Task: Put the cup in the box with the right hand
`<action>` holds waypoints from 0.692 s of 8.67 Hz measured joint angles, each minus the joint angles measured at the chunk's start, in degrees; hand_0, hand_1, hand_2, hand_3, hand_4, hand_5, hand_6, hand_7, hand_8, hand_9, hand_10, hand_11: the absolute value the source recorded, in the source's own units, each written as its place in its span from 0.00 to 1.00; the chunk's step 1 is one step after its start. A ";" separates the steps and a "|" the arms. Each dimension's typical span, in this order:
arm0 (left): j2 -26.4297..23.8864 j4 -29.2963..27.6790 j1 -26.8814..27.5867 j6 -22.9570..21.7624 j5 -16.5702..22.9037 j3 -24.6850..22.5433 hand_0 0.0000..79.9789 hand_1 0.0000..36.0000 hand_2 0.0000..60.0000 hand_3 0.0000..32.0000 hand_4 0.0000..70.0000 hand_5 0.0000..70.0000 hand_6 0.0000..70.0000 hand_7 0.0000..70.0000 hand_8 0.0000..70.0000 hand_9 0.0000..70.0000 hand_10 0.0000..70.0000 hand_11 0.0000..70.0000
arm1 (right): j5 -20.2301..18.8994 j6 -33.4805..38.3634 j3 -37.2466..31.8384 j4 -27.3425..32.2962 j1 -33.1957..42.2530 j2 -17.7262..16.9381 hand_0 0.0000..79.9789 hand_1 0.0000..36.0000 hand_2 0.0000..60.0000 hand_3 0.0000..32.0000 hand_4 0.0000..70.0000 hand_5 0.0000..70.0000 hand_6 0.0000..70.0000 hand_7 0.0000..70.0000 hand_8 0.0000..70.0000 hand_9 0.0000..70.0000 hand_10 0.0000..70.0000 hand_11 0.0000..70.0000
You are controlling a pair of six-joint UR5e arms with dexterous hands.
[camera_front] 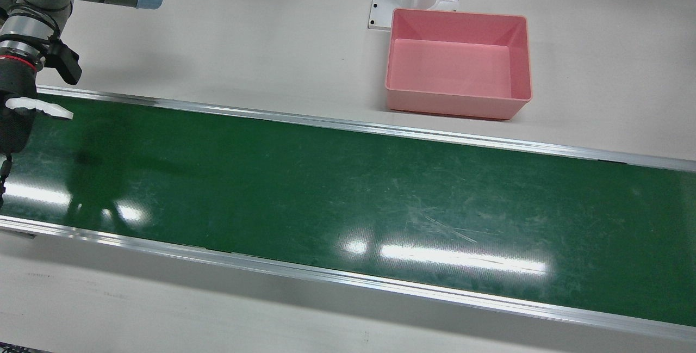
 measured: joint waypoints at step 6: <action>0.00 0.00 -0.03 0.00 0.00 0.00 0.00 0.00 0.00 0.00 0.00 0.00 0.00 0.00 0.00 0.00 0.00 0.00 | 0.06 0.50 0.61 0.00 0.43 -0.63 0.65 0.45 0.21 0.00 0.57 0.06 0.07 0.23 0.00 0.02 0.05 0.09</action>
